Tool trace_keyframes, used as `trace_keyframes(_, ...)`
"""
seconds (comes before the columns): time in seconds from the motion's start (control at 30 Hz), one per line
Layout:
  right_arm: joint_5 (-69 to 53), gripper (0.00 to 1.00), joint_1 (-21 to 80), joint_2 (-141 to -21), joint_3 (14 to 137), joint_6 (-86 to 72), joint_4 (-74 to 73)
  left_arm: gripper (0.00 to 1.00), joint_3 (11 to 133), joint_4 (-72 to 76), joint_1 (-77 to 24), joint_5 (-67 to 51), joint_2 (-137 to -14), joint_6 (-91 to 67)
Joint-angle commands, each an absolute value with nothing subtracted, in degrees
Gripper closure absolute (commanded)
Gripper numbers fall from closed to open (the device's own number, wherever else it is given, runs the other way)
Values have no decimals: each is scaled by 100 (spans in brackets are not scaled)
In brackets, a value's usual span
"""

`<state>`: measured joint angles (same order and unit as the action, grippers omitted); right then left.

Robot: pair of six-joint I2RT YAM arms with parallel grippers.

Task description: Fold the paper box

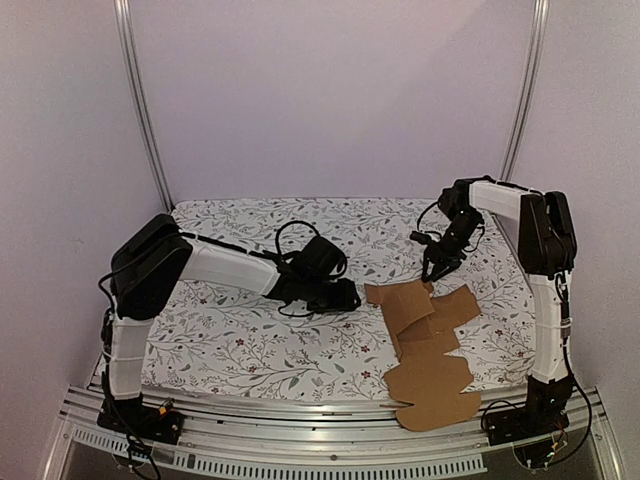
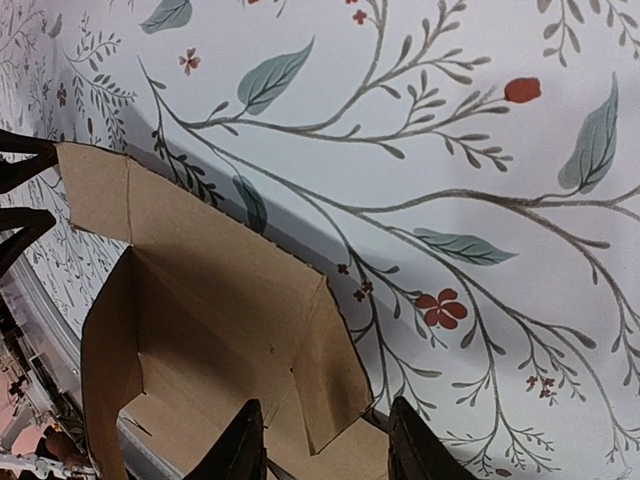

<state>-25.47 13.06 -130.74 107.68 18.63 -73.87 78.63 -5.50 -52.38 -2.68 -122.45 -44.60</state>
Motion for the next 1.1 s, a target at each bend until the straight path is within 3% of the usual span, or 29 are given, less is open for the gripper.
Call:
trace_keyframes(0.0,-2557,61,1288,-13008,10502,1716,-7165,46,8155,274,-5212,-882,-12537,-4816)
trace_keyframes(0.27,-2680,67,1286,-12838,10241,1638,-7033,47,8583,357,-5190,-960,-12970,-5072)
trace_keyframes(0.47,-2747,68,1290,-12727,10121,1617,-7002,61,9071,63,-5104,-1016,-13481,-5210)
trace_keyframes(0.57,-2643,65,1288,-12570,10033,1676,-7048,77,9140,275,-5076,-1043,-13599,-5159)
trace_keyframes(0.7,-2006,59,1271,-12005,10041,1958,-7155,90,9028,963,-5030,-1245,-13531,-4830)
trace_keyframes(0.87,-1688,51,1273,-11235,10213,2633,-7282,97,8950,1757,-5027,-1535,-13306,-3898)
trace_keyframes(1.07,-1809,47,1345,-11063,10609,3226,-7647,98,9056,1941,-5027,-1979,-13063,-2837)
